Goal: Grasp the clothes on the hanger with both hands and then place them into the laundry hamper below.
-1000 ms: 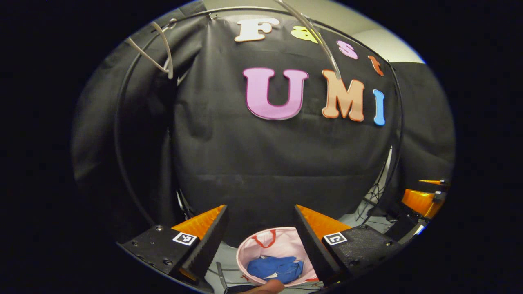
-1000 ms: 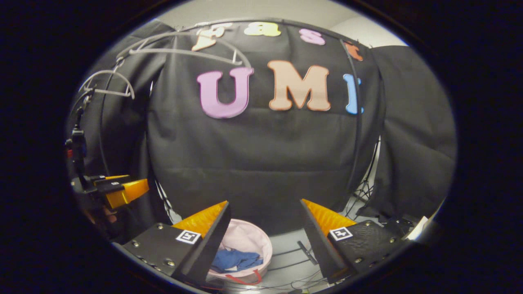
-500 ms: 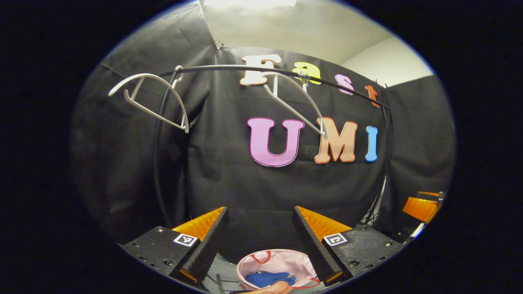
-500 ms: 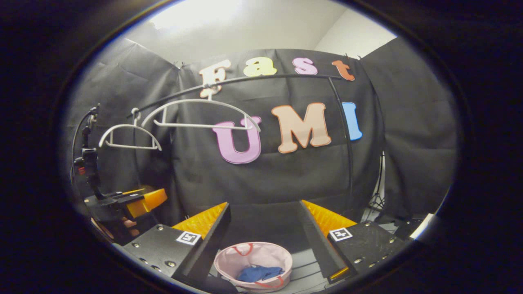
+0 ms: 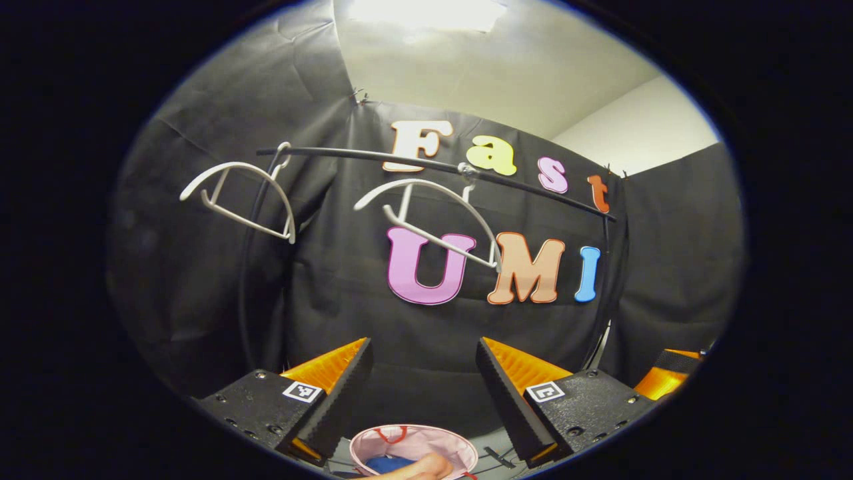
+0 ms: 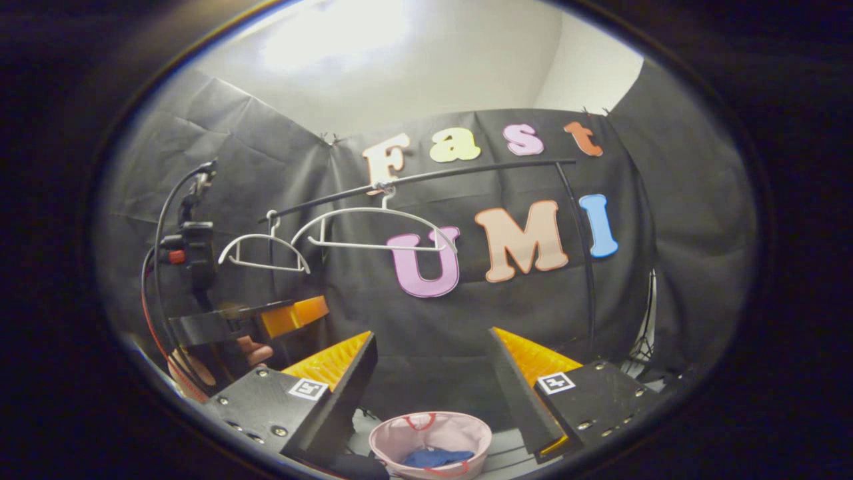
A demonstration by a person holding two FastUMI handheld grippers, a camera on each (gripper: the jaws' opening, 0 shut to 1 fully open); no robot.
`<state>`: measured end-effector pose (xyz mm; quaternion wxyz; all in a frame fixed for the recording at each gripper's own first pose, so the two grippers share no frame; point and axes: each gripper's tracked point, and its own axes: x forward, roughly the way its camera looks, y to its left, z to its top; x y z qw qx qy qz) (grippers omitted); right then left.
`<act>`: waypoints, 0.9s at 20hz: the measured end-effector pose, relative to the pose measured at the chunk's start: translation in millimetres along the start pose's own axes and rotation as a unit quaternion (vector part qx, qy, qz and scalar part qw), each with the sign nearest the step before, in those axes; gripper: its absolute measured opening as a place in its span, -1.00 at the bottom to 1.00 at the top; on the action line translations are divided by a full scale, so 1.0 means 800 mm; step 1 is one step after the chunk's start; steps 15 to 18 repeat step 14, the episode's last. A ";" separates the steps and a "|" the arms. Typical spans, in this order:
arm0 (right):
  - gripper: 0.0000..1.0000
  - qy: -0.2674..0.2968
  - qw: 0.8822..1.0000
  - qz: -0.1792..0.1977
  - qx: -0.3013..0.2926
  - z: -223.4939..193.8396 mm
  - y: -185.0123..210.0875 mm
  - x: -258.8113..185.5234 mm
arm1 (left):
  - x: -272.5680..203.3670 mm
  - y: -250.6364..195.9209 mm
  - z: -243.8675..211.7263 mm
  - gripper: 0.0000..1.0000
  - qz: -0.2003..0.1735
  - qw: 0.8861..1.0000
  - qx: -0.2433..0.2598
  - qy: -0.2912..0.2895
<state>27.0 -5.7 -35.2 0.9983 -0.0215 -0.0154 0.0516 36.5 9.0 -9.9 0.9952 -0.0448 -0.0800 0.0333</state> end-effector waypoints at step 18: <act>0.97 -0.017 0.997 -0.064 0.032 0.004 -0.135 0.028 | 0.010 -0.091 -0.051 0.84 0.015 0.999 0.013 0.025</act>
